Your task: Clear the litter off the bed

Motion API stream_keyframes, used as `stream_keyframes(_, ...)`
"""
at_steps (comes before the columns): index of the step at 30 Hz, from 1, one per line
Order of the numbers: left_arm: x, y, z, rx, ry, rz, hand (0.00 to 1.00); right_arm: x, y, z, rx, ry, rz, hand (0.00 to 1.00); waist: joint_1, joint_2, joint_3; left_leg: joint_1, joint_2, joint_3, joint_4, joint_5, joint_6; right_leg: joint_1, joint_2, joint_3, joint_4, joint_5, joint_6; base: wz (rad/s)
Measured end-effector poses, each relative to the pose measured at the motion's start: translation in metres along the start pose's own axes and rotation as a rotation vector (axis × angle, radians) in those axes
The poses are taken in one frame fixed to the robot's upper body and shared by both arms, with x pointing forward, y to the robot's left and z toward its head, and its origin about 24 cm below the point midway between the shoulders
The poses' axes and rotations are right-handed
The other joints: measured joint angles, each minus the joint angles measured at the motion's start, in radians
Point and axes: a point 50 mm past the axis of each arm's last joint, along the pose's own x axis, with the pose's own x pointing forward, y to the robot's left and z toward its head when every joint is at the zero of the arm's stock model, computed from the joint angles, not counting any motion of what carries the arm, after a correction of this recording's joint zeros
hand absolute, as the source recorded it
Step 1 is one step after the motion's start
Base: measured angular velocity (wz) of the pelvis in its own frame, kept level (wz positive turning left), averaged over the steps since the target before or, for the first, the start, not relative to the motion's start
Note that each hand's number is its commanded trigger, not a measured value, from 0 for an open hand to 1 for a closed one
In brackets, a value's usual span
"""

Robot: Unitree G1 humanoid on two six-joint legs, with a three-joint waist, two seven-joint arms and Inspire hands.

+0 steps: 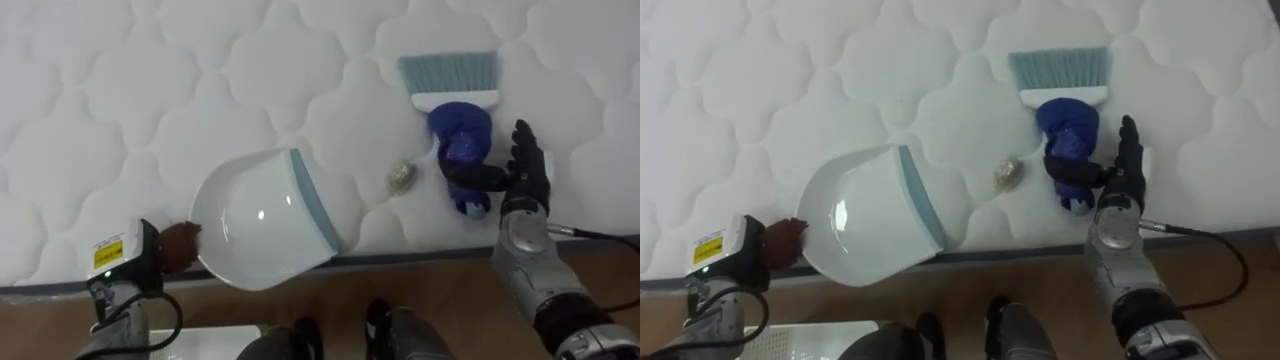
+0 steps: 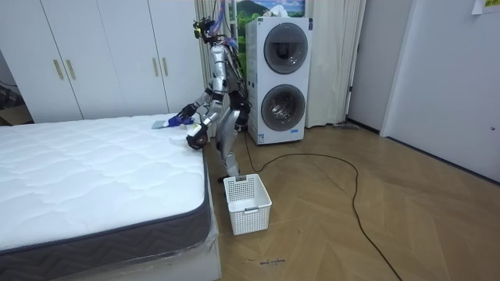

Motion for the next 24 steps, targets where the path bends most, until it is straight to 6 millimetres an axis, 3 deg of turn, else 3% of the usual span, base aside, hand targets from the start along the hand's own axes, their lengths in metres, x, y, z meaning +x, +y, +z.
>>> stream_keyframes(21, 0.004, 0.001, 0.014, -0.018, -0.018, -0.023, 1.00, 0.004, -0.015, -0.021, -0.513, -0.002, 0.062, 0.00, 0.027, 0.006, -0.0006, -0.024, 0.004, -0.022, 0.027, -0.002, 0.003, 0.001, -0.011, -0.039, 0.010, -0.004, -0.001, 0.04)
stream_keyframes(22, 0.004, 0.001, 0.015, -0.021, -0.019, -0.026, 1.00, 0.004, -0.015, -0.021, -0.525, -0.003, 0.060, 0.38, 0.031, 0.006, -0.0004, -0.027, 0.006, -0.024, 0.031, -0.002, 0.003, 0.002, -0.010, -0.042, 0.009, -0.004, -0.002, 0.05)
stream_keyframes(23, 0.003, -0.001, 0.016, -0.022, -0.018, -0.034, 1.00, 0.004, -0.016, -0.022, -0.543, 0.001, 0.056, 0.84, 0.032, 0.008, -0.0002, -0.027, 0.006, -0.026, 0.033, -0.002, 0.003, 0.004, -0.010, -0.044, 0.009, -0.004, -0.001, 0.04)
stream_keyframes(24, 0.003, -0.001, 0.016, -0.022, -0.018, -0.041, 1.00, 0.004, -0.016, -0.022, -0.551, 0.001, 0.054, 1.00, 0.032, 0.010, -0.0001, -0.027, 0.006, -0.027, 0.034, -0.002, 0.003, 0.005, -0.010, -0.045, 0.008, -0.004, -0.001, 0.00)
